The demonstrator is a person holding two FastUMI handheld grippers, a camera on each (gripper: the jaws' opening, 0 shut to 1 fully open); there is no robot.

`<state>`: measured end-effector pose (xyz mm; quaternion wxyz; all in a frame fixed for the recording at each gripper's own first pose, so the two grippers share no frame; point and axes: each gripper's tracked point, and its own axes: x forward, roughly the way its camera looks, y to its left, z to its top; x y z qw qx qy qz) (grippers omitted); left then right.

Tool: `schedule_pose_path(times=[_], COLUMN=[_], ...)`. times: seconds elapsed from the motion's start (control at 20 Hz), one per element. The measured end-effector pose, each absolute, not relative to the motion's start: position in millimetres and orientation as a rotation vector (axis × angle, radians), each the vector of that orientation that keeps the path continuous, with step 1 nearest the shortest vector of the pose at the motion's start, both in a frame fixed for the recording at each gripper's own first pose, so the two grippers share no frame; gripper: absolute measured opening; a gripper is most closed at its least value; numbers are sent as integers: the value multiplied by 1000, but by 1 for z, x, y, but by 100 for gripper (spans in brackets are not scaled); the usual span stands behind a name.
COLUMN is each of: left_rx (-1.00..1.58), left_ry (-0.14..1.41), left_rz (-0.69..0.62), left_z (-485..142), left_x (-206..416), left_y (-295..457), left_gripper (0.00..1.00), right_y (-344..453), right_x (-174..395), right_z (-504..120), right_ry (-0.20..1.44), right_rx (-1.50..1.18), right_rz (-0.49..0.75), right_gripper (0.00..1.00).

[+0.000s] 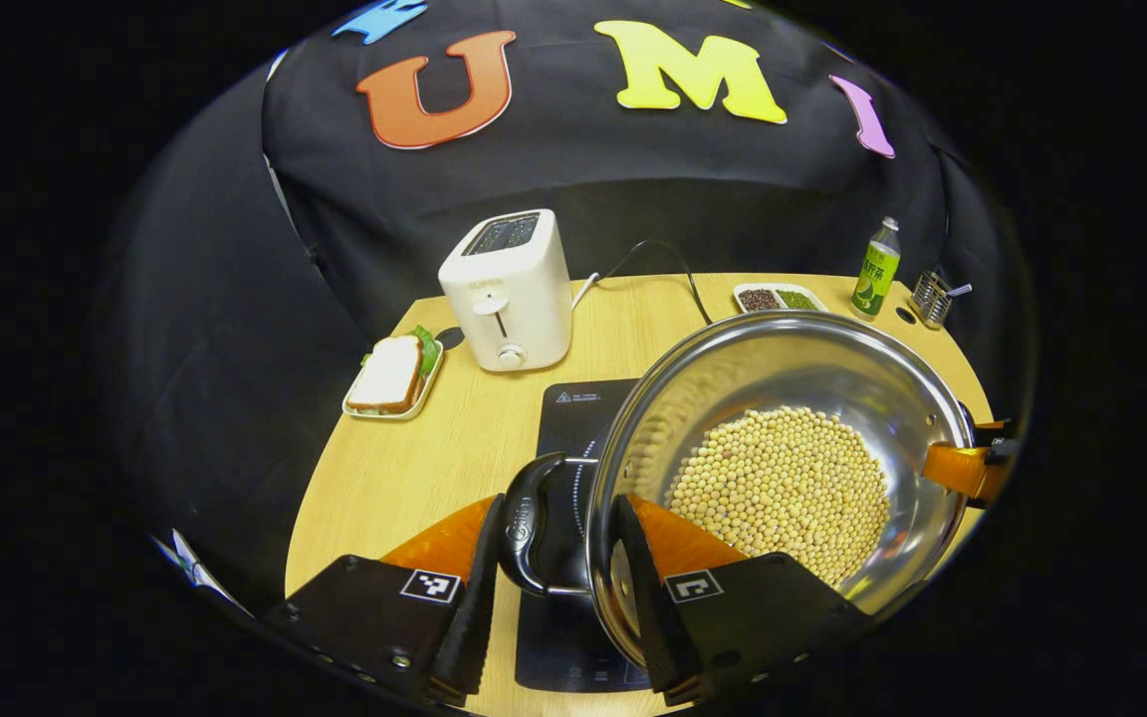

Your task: First push the handle of the pot to place it horizontally, then grasp the pot with both hands and set it on the induction cooktop.

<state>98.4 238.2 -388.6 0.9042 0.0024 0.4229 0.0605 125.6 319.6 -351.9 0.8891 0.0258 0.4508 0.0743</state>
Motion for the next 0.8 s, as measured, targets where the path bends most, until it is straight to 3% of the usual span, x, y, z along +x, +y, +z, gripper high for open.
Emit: schedule_pose_path(times=[0.8], left_rx=[20], left_ry=[920], left_rz=[114], left_z=[-418], left_x=[107], left_y=[273], left_gripper=[60], right_y=[361], right_x=[126], right_z=[-379], right_ry=[990], right_rx=[65], right_rz=[124], right_gripper=[56])
